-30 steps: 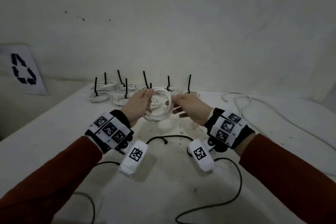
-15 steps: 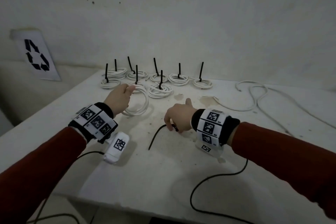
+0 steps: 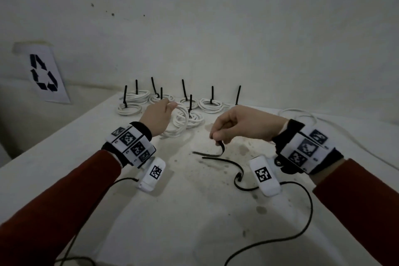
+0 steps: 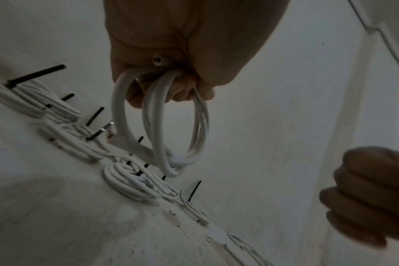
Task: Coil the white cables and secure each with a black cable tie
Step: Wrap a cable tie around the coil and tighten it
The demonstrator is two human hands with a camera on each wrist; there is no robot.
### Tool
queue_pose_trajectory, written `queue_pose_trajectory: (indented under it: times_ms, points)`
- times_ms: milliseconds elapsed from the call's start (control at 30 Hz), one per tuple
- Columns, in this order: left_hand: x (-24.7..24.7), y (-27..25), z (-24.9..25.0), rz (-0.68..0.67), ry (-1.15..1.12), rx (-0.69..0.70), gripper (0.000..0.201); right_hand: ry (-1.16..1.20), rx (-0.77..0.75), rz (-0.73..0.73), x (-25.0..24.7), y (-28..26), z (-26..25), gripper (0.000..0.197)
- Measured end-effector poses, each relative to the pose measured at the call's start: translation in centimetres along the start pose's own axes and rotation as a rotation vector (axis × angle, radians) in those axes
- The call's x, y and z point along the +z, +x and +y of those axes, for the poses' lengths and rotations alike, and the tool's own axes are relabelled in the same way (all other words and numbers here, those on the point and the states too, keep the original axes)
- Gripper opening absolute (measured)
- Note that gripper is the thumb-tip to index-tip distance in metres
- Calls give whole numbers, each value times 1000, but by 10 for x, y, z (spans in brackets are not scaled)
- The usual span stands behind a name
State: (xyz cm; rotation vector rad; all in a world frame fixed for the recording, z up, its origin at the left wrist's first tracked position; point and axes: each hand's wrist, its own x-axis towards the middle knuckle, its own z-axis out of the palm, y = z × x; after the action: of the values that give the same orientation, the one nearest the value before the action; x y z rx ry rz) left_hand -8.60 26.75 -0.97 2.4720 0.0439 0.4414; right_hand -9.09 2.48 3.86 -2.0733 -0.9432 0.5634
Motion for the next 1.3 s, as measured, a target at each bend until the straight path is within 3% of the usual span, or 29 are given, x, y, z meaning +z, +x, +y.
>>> queue_pose_trajectory:
  times_ms: [100, 200, 300, 500, 633, 800, 967, 1100, 1200, 1300]
  points:
    - [11, 2, 20, -3, 34, 107, 33, 167, -78, 173, -9, -9, 4, 19]
    - [22, 3, 44, -8, -6, 187, 32, 199, -103, 320, -11, -12, 12, 13]
    - [31, 1, 67, -21, -106, 220, 33, 175, -170, 515, -11, -10, 19, 5]
    - [42, -8, 97, -114, -332, 230, 37, 170, -301, 840, -25, -11, 35, 11]
    - [49, -8, 100, -213, -485, 185, 46, 82, -260, 849, -32, -14, 43, 11]
    - [65, -6, 104, -260, -510, 203, 66, 288, -177, 846, -35, -12, 51, 22]
    - [82, -1, 102, -351, -607, 220, 45, 523, -4, 818, -42, -9, 62, 11]
    - [93, 2, 101, -453, -716, 180, 41, 886, 85, 749, -47, -10, 67, 29]
    - [96, 3, 97, -462, -725, 176, 39, 816, 64, 717, -43, -10, 69, 20]
    - [95, 4, 92, -492, -774, 152, 39, 675, 18, 812, -39, -6, 72, 14]
